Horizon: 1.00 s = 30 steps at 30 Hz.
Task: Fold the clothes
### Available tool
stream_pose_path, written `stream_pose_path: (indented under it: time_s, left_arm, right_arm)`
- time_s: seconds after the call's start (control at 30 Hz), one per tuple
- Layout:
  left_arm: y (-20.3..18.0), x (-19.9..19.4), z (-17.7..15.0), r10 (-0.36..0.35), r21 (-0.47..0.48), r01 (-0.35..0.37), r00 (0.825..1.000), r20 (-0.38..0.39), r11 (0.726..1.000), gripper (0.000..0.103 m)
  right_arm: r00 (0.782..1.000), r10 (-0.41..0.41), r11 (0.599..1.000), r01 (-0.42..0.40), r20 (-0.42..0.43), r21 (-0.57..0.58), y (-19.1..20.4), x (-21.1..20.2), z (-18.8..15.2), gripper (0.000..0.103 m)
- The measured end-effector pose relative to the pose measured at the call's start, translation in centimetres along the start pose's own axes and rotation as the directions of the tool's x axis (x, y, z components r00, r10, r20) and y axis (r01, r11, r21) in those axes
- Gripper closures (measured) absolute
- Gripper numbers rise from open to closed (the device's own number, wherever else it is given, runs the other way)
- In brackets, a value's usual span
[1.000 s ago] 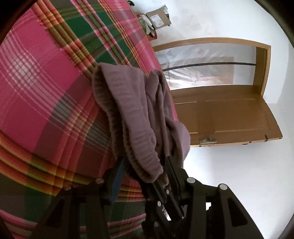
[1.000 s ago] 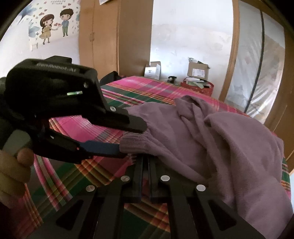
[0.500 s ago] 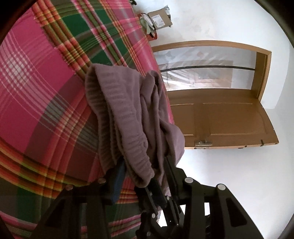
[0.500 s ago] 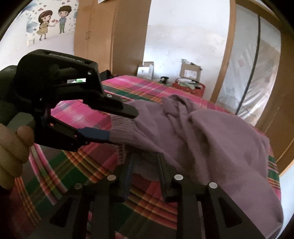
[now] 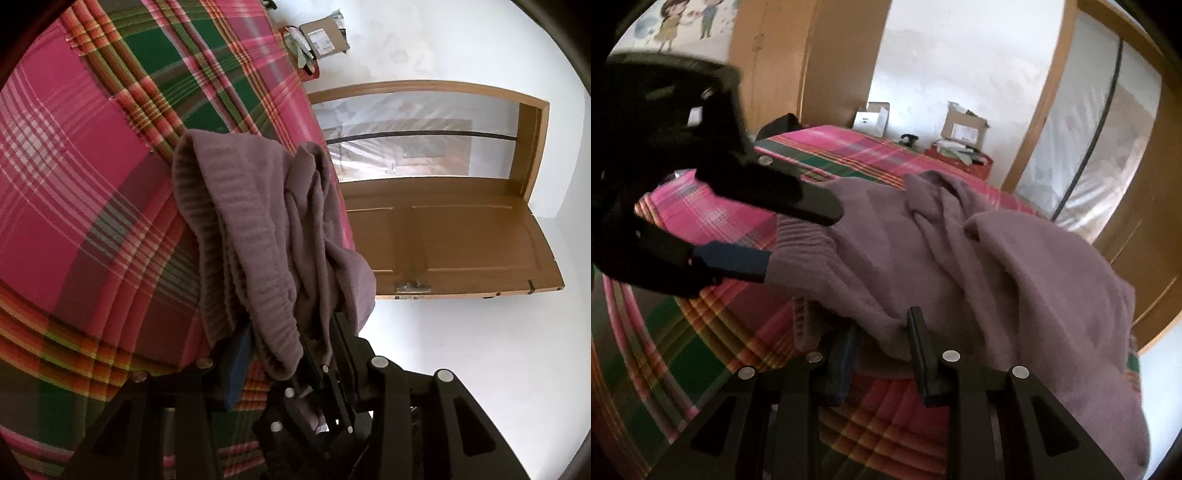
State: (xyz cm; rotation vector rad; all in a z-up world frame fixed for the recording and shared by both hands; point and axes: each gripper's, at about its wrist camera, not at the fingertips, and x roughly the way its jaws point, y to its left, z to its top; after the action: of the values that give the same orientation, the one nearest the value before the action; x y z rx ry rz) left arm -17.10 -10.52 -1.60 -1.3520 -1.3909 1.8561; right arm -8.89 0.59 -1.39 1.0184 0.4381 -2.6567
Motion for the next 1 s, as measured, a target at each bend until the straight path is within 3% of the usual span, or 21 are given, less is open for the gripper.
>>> stream_pose_path:
  time_s: [0.1, 0.2, 0.53, 0.7, 1.0]
  left_arm:
    - [0.0, 0.1, -0.2, 0.006, 0.013, -0.006, 1.0, -0.001, 1.0, 0.061]
    - [-0.1, 0.6, -0.2, 0.004, 0.015, -0.004, 1.0, -0.007, 1.0, 0.061]
    - [-0.3, 1.2, -0.7, -0.031, 0.014, 0.031, 1.0, 0.004, 0.999, 0.062]
    - [-0.6, 1.6, -1.4, -0.065, 0.006, 0.065, 0.998, 0.007, 0.998, 0.076]
    - [-1.6, 1.5, -2.5, -0.066, 0.068, 0.066, 0.998, -0.007, 0.995, 0.083]
  right_arm:
    - [1.0, 0.007, 1.0, -0.007, 0.014, 0.021, -0.3, -0.1, 0.0, 0.097]
    - [0.999, 0.009, 0.999, -0.01, 0.031, 0.035, -0.5, -0.3, 0.1, 0.099]
    - [0.996, -0.006, 1.0, 0.004, 0.086, 0.027, -0.9, -3.0, -0.5, 0.1]
    - [0.996, -0.007, 0.999, 0.003, 0.091, 0.048, -1.3, -3.9, -1.1, 0.1]
    - [0.993, -0.008, 0.998, 0.001, 0.12, 0.056, -1.6, -5.8, -1.9, 0.1]
